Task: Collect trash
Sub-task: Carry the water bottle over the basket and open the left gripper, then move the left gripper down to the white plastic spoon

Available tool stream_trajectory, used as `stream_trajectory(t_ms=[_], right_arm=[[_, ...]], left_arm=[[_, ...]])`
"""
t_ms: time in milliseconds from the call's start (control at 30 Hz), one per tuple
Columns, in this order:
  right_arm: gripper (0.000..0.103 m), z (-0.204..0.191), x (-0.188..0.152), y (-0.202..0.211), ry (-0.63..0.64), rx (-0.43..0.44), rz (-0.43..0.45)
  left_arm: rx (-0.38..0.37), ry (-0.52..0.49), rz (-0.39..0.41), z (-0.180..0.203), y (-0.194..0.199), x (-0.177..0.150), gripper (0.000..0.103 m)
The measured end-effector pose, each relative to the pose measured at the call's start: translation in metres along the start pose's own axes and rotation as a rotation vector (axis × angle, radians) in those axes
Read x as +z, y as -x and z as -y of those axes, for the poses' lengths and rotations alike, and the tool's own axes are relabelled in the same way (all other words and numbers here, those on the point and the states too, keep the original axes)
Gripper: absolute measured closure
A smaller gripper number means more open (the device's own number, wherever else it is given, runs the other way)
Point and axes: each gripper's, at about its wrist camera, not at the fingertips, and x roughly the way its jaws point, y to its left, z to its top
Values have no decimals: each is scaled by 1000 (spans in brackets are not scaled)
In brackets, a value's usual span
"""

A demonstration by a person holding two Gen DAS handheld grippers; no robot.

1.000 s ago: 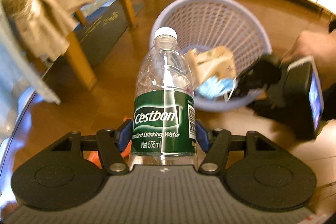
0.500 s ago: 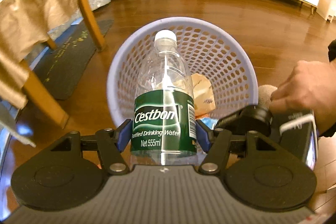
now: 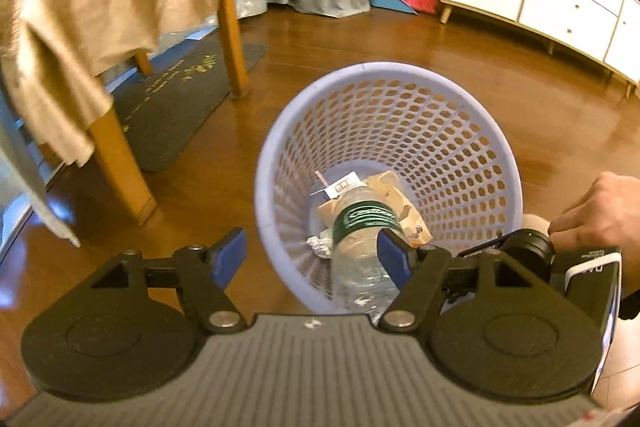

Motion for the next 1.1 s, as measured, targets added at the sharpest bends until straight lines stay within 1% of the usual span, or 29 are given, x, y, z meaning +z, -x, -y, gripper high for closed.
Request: stream_trajectory(t_ms=[200, 367, 467, 533, 700, 800, 867, 933, 1100], right_arm=[[101, 2, -2, 0, 1, 2, 1], [101, 3, -3, 0, -6, 2, 0], [101, 3, -2, -1, -7, 2, 1], [101, 4, -2, -1, -8, 2, 0], [100, 5, -1, -2, -11, -1, 1], [100, 4, 0, -2, -10, -1, 1], [100, 4, 0, -2, -10, -1, 0], [100, 5, 0, -3, -11, -1, -1], [100, 4, 1, -2, -10, -1, -1]], left_arm=[[71, 37, 22, -22, 25, -9, 35], [136, 61, 7, -38, 34, -25, 35], [174, 91, -22, -48, 34, -43, 35], [197, 93, -43, -52, 32, -56, 35], [234, 115, -81, -51, 27, -106, 35], [220, 123, -101, -42, 19, -134, 35], [221, 104, -120, -34, 12, -151, 35], [231, 85, -121, -27, 8, -163, 35], [217, 96, -133, -22, -3, -179, 35]])
